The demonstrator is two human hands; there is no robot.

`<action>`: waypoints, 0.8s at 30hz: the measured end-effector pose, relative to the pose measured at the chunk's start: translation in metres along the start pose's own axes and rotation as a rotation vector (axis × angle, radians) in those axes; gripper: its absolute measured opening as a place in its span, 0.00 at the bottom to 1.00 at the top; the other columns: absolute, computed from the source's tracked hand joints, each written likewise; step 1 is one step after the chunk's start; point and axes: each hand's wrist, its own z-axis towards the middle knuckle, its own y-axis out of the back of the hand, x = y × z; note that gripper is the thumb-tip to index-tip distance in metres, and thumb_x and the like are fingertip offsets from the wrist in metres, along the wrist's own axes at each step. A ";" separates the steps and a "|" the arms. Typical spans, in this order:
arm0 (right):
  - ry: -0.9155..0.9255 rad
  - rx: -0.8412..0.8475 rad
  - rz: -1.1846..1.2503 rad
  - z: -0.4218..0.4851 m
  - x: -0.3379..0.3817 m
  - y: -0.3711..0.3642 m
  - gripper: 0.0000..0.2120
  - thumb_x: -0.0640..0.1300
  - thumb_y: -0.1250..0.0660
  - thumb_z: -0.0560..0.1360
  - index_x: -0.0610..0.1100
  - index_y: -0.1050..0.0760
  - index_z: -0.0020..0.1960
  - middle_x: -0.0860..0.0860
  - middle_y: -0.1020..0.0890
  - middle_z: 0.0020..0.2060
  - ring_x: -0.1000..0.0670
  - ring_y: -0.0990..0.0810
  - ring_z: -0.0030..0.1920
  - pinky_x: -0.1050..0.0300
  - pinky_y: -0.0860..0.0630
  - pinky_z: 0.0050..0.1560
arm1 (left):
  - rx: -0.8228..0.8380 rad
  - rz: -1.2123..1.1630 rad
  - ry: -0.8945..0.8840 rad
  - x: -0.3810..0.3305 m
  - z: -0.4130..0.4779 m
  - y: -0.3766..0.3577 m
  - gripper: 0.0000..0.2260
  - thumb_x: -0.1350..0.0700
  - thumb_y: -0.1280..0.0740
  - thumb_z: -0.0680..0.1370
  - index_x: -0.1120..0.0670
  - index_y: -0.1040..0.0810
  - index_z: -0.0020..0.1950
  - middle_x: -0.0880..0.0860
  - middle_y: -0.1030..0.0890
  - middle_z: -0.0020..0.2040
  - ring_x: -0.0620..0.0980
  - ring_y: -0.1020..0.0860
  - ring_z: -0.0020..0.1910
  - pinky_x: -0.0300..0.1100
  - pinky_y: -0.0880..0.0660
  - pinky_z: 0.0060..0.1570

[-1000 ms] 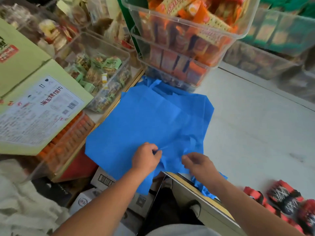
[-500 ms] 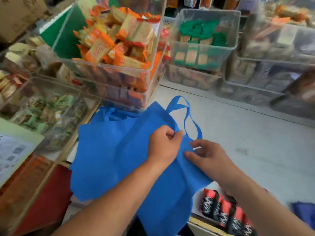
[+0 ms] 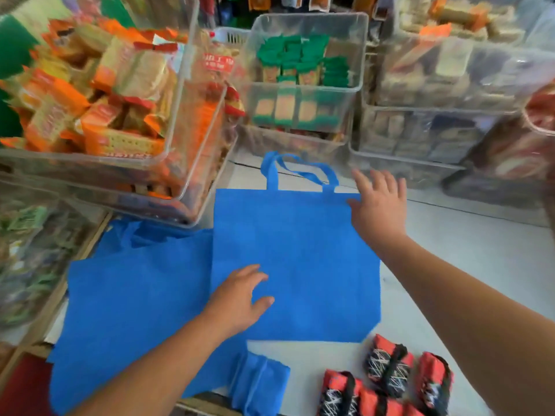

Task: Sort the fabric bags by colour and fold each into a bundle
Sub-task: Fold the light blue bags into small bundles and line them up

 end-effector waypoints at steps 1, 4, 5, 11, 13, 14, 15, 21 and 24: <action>-0.024 -0.009 0.054 -0.004 0.000 -0.010 0.27 0.48 0.33 0.80 0.49 0.33 0.77 0.41 0.28 0.73 0.37 0.34 0.75 0.42 0.46 0.77 | 0.033 0.054 -0.006 0.011 0.000 -0.003 0.30 0.36 0.35 0.78 0.52 0.25 0.74 0.52 0.34 0.80 0.51 0.36 0.79 0.40 0.42 0.76; -0.024 0.247 0.311 -0.057 0.015 -0.044 0.24 0.52 0.33 0.81 0.46 0.28 0.75 0.43 0.28 0.74 0.38 0.30 0.73 0.44 0.31 0.71 | 0.068 0.125 -0.022 0.038 0.006 -0.012 0.42 0.26 0.47 0.70 0.50 0.25 0.75 0.54 0.36 0.81 0.54 0.39 0.81 0.51 0.43 0.79; -0.029 0.368 0.352 -0.083 0.021 -0.055 0.23 0.54 0.34 0.81 0.49 0.26 0.74 0.45 0.28 0.74 0.41 0.29 0.74 0.46 0.30 0.70 | 0.120 0.173 -0.021 0.043 0.009 -0.014 0.44 0.25 0.49 0.68 0.48 0.28 0.77 0.53 0.40 0.83 0.53 0.43 0.83 0.53 0.46 0.80; 0.016 0.773 0.161 -0.196 0.034 -0.110 0.34 0.76 0.50 0.76 0.66 0.40 0.79 0.56 0.56 0.84 0.46 0.57 0.83 0.38 0.48 0.79 | 0.290 0.459 -0.113 0.065 0.028 -0.030 0.56 0.22 0.37 0.67 0.46 0.56 0.85 0.51 0.66 0.83 0.51 0.68 0.81 0.60 0.60 0.80; 0.017 0.732 0.106 -0.199 0.031 -0.117 0.42 0.81 0.64 0.68 0.70 0.47 0.79 0.58 0.63 0.82 0.48 0.62 0.83 0.37 0.51 0.79 | 0.262 0.497 -0.163 0.068 0.038 -0.031 0.59 0.22 0.33 0.64 0.46 0.57 0.84 0.52 0.67 0.83 0.52 0.70 0.81 0.61 0.62 0.80; 0.005 0.708 0.090 -0.197 0.032 -0.119 0.45 0.82 0.70 0.64 0.72 0.50 0.79 0.59 0.64 0.82 0.48 0.62 0.83 0.38 0.52 0.80 | 0.253 0.520 -0.196 0.069 0.042 -0.030 0.59 0.23 0.32 0.63 0.45 0.57 0.84 0.52 0.67 0.83 0.53 0.70 0.81 0.61 0.64 0.79; -0.012 0.687 0.084 -0.193 0.032 -0.121 0.48 0.83 0.74 0.61 0.73 0.53 0.79 0.59 0.64 0.82 0.48 0.62 0.83 0.39 0.53 0.79 | 0.240 0.539 -0.240 0.071 0.044 -0.029 0.58 0.24 0.31 0.63 0.44 0.55 0.84 0.52 0.66 0.83 0.53 0.69 0.81 0.61 0.65 0.79; -0.087 0.666 0.167 -0.179 0.036 -0.123 0.30 0.79 0.51 0.74 0.78 0.48 0.75 0.62 0.58 0.82 0.51 0.59 0.82 0.42 0.50 0.77 | 0.019 0.547 -0.574 0.102 0.040 -0.042 0.30 0.33 0.27 0.69 0.46 0.20 0.66 0.51 0.28 0.77 0.58 0.34 0.78 0.63 0.43 0.77; -0.068 0.683 0.240 -0.176 0.028 -0.116 0.35 0.80 0.46 0.70 0.75 0.43 0.76 0.64 0.55 0.82 0.53 0.57 0.82 0.43 0.52 0.78 | -0.093 0.583 -0.665 0.099 0.039 -0.043 0.11 0.43 0.34 0.77 0.48 0.16 0.47 0.51 0.18 0.66 0.61 0.21 0.68 0.61 0.23 0.64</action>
